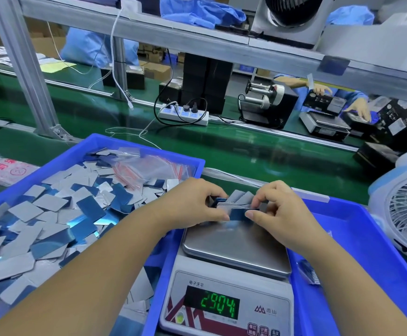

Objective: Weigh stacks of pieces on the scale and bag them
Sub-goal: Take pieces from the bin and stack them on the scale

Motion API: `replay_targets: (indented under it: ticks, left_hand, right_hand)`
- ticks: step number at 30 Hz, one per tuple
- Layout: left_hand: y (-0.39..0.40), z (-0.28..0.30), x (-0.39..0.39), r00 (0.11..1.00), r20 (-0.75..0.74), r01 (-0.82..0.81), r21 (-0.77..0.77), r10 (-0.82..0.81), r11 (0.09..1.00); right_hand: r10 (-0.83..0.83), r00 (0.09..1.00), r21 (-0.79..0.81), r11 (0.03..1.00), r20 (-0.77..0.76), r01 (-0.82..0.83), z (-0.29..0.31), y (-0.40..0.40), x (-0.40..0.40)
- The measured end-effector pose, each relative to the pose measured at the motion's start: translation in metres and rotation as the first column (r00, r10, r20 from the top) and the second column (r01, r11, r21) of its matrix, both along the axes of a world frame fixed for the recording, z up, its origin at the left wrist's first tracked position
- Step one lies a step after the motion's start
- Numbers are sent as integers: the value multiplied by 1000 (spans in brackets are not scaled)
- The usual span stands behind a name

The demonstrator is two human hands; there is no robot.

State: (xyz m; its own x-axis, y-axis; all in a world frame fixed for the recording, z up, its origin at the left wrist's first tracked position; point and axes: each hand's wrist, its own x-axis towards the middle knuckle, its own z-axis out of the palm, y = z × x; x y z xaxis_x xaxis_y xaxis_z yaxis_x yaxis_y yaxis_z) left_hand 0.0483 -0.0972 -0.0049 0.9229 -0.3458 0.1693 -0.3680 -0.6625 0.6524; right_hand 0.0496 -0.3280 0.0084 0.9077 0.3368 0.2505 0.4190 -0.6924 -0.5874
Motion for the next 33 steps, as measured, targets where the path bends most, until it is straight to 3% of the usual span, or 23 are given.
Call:
replay_targets:
  ticks: [8,14,19,22,28,30,33]
  left_hand:
    - [-6,-2,2,995,87,52,11,-52,999]
    - [-11,-2,2,992,110,54,99,-65,994]
    - [-19,-1,-5,995,99,-2,94,-8,996]
    - [-24,-1,-7,996,75,32,174,-46,984]
    - [-26,-4,-8,996,82,4,196,-21,981]
    - [-25,-5,-8,996,82,6,188,-22,982]
    - [-24,-4,-7,997,73,7,194,-21,981]
  right_hand:
    - [58,995,133,990,-75,-48,-6,13,-7]
    - [121,987,-68,991,104,-114,0,17,-8]
    - [82,996,85,993,-36,-79,-3,11,-4]
    - [42,999,-21,999,-2,-42,-5,12,-1]
    - [49,996,-300,954,75,-24,1,-1,2]
    - [25,995,-307,952,93,5,2,-3,2]
    - [28,992,-182,983,123,-5,3,1,-3]
